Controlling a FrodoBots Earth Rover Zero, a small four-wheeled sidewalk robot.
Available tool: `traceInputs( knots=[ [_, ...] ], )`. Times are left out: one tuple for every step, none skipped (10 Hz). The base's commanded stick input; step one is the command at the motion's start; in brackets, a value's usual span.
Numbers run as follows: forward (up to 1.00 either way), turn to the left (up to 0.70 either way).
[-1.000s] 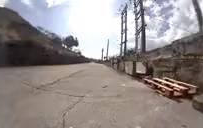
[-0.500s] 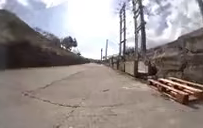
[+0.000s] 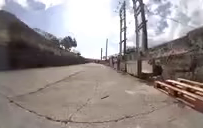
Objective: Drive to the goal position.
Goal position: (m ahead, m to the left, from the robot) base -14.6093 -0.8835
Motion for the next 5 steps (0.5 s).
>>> traceInputs(
  knots=[
    [0.70,0.00],
    [0.70,0.00],
    [0.70,0.00],
    [0.70,0.00],
    [0.70,0.00]
  ],
)
